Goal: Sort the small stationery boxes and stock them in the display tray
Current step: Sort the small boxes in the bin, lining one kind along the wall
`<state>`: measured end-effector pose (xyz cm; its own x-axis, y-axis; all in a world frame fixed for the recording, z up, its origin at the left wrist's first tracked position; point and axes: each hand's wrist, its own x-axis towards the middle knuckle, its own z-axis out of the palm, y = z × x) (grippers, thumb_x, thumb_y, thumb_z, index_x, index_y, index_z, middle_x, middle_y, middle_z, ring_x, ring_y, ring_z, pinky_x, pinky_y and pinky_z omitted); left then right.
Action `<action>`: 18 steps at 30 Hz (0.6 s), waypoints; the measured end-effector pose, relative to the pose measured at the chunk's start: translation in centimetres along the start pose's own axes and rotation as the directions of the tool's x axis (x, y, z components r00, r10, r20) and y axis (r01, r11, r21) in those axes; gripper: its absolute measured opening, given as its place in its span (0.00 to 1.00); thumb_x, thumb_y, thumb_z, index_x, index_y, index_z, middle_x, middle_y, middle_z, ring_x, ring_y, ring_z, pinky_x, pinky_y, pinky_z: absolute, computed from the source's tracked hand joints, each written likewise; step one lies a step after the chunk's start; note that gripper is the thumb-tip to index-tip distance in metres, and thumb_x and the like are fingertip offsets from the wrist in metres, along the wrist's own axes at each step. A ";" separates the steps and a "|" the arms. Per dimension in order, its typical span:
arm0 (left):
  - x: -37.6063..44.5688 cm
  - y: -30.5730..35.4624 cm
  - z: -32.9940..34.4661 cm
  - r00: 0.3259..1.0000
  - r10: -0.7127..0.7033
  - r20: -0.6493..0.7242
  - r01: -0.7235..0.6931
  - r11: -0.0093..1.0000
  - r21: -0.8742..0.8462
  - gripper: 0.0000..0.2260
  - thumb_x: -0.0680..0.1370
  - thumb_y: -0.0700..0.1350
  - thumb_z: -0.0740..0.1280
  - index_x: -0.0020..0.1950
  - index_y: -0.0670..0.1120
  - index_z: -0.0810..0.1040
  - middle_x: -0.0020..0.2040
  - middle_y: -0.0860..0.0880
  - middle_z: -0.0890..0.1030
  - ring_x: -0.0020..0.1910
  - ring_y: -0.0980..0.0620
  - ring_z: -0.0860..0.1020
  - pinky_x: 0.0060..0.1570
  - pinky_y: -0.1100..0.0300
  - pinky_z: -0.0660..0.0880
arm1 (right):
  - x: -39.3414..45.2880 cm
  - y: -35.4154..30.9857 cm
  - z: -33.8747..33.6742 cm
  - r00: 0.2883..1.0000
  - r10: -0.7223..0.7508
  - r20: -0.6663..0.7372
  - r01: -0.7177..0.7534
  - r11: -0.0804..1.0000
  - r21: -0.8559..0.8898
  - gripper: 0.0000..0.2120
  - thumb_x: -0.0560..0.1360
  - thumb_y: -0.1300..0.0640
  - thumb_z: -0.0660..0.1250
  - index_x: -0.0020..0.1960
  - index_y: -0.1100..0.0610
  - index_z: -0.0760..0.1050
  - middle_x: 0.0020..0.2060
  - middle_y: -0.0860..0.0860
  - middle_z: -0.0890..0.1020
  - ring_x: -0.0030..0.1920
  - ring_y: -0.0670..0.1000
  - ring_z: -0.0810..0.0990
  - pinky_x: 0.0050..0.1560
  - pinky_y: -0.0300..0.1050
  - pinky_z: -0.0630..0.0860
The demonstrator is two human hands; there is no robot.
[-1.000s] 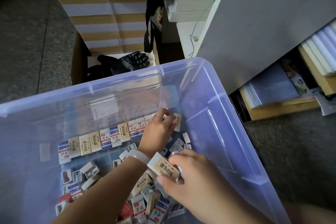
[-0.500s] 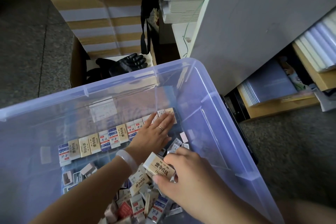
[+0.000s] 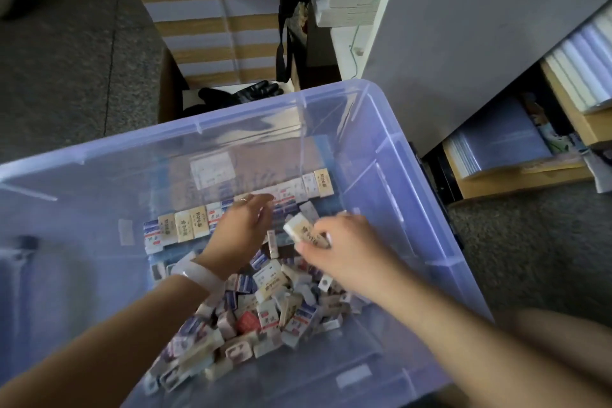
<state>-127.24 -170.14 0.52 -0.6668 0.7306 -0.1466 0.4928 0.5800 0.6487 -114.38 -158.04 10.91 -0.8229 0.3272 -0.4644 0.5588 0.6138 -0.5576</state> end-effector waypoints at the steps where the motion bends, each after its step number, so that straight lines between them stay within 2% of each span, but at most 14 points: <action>1: -1.3 1.2 -1.2 0.967 -0.208 0.148 0.242 0.931 -0.275 0.19 0.81 0.53 0.56 0.62 0.41 0.76 0.59 0.40 0.79 0.57 0.43 0.78 0.58 0.54 0.71 | 0.3 -0.3 -0.1 1.000 -0.005 -0.017 0.005 0.999 -0.040 0.13 0.75 0.45 0.63 0.39 0.54 0.73 0.40 0.51 0.72 0.42 0.52 0.72 0.34 0.44 0.63; 2: -2.4 2.3 -1.7 0.897 -0.291 0.334 0.429 0.756 -0.495 0.24 0.79 0.58 0.53 0.63 0.43 0.74 0.61 0.41 0.78 0.59 0.45 0.77 0.62 0.53 0.70 | 0.6 -0.6 -0.3 0.999 -0.021 -0.043 0.017 0.997 -0.081 0.14 0.75 0.45 0.63 0.37 0.54 0.71 0.40 0.51 0.71 0.42 0.52 0.71 0.34 0.43 0.62; 3: -3.4 3.5 -2.1 0.837 -0.282 0.469 0.539 0.573 -0.618 0.28 0.77 0.61 0.49 0.65 0.44 0.73 0.61 0.41 0.78 0.60 0.45 0.77 0.64 0.52 0.70 | 0.8 -1.1 -0.4 0.997 -0.038 -0.063 0.031 0.993 -0.115 0.16 0.75 0.46 0.64 0.34 0.54 0.67 0.40 0.51 0.71 0.42 0.53 0.71 0.34 0.43 0.60; 4: -4.2 4.8 -2.5 0.807 -0.242 0.539 0.587 0.423 -0.690 0.29 0.77 0.62 0.47 0.65 0.45 0.72 0.61 0.42 0.78 0.61 0.45 0.76 0.65 0.52 0.69 | 1.0 -1.7 -0.7 0.996 -0.059 -0.074 0.050 0.991 -0.124 0.17 0.74 0.47 0.64 0.32 0.53 0.64 0.39 0.51 0.70 0.42 0.53 0.71 0.34 0.43 0.60; 6: -4.9 7.0 -3.2 0.814 -0.182 0.552 0.580 0.214 -0.786 0.26 0.78 0.61 0.48 0.62 0.46 0.74 0.59 0.43 0.78 0.62 0.43 0.75 0.66 0.50 0.68 | 1.1 -2.8 -0.8 0.995 -0.099 -0.032 0.095 0.989 -0.113 0.17 0.74 0.50 0.65 0.31 0.53 0.63 0.34 0.49 0.70 0.38 0.51 0.70 0.33 0.43 0.59; 8: -5.0 8.2 -3.9 0.861 -0.174 0.478 0.494 0.063 -0.867 0.21 0.75 0.58 0.56 0.58 0.44 0.74 0.59 0.40 0.76 0.62 0.41 0.74 0.67 0.46 0.67 | 1.1 -3.7 -0.6 0.987 -0.158 0.034 0.160 0.984 -0.082 0.16 0.75 0.50 0.64 0.32 0.52 0.64 0.31 0.46 0.69 0.36 0.49 0.70 0.31 0.40 0.61; 9: -5.1 8.4 -4.3 0.878 -0.174 0.446 0.451 -0.012 -0.893 0.18 0.74 0.55 0.59 0.56 0.44 0.73 0.57 0.40 0.76 0.59 0.43 0.75 0.64 0.46 0.70 | 1.0 -3.9 -0.5 0.981 -0.188 0.052 0.189 0.981 -0.029 0.12 0.76 0.49 0.63 0.35 0.50 0.68 0.32 0.45 0.70 0.38 0.48 0.71 0.33 0.38 0.63; 10: -5.1 8.2 -4.7 0.887 -0.198 0.417 0.413 -0.065 -0.909 0.14 0.74 0.52 0.61 0.55 0.45 0.73 0.53 0.42 0.77 0.54 0.46 0.77 0.58 0.50 0.74 | 0.9 -4.1 -0.4 0.977 -0.203 0.070 0.200 0.979 0.044 0.07 0.78 0.48 0.61 0.43 0.49 0.73 0.35 0.44 0.73 0.42 0.48 0.73 0.37 0.36 0.66; 11: -5.3 7.9 -5.1 0.891 -0.215 0.399 0.384 -0.113 -0.917 0.11 0.76 0.49 0.61 0.54 0.45 0.74 0.49 0.43 0.79 0.48 0.49 0.79 0.52 0.53 0.78 | 0.8 -4.3 -0.3 0.973 -0.207 0.099 0.193 0.972 0.135 0.10 0.79 0.48 0.59 0.56 0.49 0.74 0.42 0.43 0.77 0.48 0.48 0.75 0.44 0.36 0.71; 12: -5.5 7.4 -5.3 0.889 -0.230 0.395 0.369 -0.146 -0.918 0.09 0.79 0.47 0.60 0.55 0.45 0.74 0.46 0.44 0.81 0.44 0.50 0.81 0.47 0.56 0.80 | 0.7 -4.3 -0.3 0.968 -0.215 0.133 0.180 0.956 0.233 0.15 0.80 0.49 0.57 0.66 0.47 0.69 0.51 0.46 0.79 0.54 0.48 0.76 0.53 0.40 0.73; 13: -5.8 7.0 -5.6 0.884 -0.238 0.402 0.368 -0.174 -0.913 0.10 0.81 0.46 0.59 0.58 0.43 0.74 0.44 0.44 0.82 0.41 0.51 0.81 0.45 0.57 0.81 | 0.5 -4.3 -0.3 0.960 -0.228 0.165 0.171 0.938 0.302 0.19 0.81 0.50 0.55 0.71 0.44 0.63 0.59 0.50 0.78 0.58 0.49 0.76 0.60 0.45 0.72; 15: -6.6 6.0 -6.1 0.866 -0.246 0.435 0.395 -0.198 -0.897 0.13 0.82 0.42 0.58 0.64 0.40 0.72 0.42 0.43 0.82 0.38 0.50 0.81 0.43 0.58 0.81 | 0.6 -4.4 -0.5 0.948 -0.273 0.163 0.212 0.925 0.314 0.22 0.81 0.51 0.55 0.74 0.42 0.58 0.59 0.51 0.77 0.58 0.51 0.78 0.64 0.50 0.71; 18: -7.4 4.2 -6.7 0.819 -0.346 0.458 0.450 -0.108 -0.886 0.10 0.79 0.36 0.60 0.59 0.42 0.75 0.46 0.42 0.80 0.43 0.50 0.80 0.40 0.60 0.81 | 2.1 -3.9 -0.6 0.965 -0.262 0.015 0.258 0.958 0.123 0.17 0.81 0.54 0.56 0.69 0.48 0.68 0.51 0.48 0.80 0.53 0.52 0.79 0.55 0.47 0.75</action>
<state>-123.98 -175.46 9.30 -0.4607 0.5623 -0.6867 -0.8490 -0.0535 0.5257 -118.33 -159.34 12.49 -0.9389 0.1442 -0.3125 0.3357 0.5840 -0.7391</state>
